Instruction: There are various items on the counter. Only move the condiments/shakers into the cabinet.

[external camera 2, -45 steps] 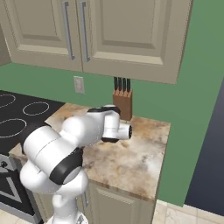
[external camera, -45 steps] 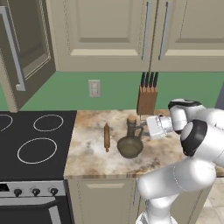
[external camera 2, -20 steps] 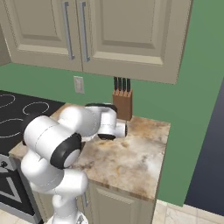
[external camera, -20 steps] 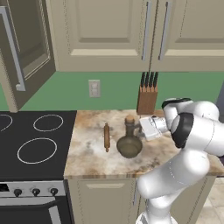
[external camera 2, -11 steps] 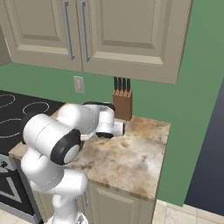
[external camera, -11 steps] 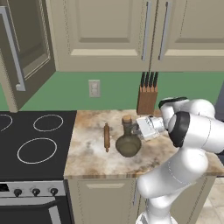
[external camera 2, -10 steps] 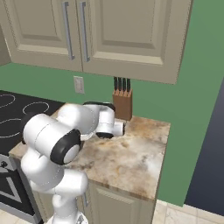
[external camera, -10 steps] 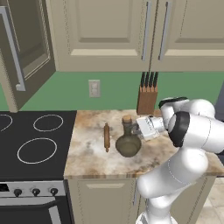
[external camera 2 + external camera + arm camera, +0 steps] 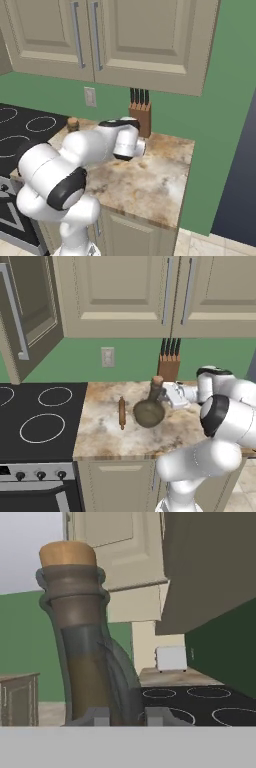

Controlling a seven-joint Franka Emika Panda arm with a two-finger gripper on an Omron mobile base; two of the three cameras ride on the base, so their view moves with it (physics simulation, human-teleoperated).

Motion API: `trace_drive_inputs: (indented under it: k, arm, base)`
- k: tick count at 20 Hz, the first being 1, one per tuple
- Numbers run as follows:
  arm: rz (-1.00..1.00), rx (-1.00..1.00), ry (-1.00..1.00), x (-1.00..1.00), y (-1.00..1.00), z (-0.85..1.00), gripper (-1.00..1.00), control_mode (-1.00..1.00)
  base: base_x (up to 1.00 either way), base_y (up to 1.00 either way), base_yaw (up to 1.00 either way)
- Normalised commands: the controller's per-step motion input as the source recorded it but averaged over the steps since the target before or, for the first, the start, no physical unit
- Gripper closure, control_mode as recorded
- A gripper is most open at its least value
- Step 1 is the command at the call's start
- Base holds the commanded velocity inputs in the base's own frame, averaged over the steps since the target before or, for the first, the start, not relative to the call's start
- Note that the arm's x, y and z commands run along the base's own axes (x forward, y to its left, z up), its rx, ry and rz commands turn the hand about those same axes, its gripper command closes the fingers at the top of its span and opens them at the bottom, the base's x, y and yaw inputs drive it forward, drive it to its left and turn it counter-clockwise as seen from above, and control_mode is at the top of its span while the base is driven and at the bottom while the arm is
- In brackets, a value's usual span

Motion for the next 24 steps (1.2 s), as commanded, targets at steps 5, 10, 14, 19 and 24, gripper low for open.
trace_drive_inputs:
  k: [5, 10, 14, 19, 24]
  arm:
    - [-0.08, 0.13, -0.01, -0.75, 0.00, 1.00, 1.00, -1.00]
    - [-0.13, 0.00, 0.00, -0.84, 0.04, 1.00, 1.00, -1.00]
    - [-0.18, -0.08, 0.01, -0.91, 0.19, 0.71, 1.00, -1.00]
    - [-0.17, -0.13, 0.01, -0.29, 0.07, 0.22, 1.00, -1.00]
    - [-0.14, -0.14, 0.12, -0.01, 0.11, 0.00, 1.00, -1.00]
  base:
    - [0.00, 0.00, 0.00]
    - [0.00, 0.00, 0.00]
    - [0.00, 0.00, 0.00]
    - [0.00, 0.00, 0.00]
    - [0.00, 0.00, 0.00]
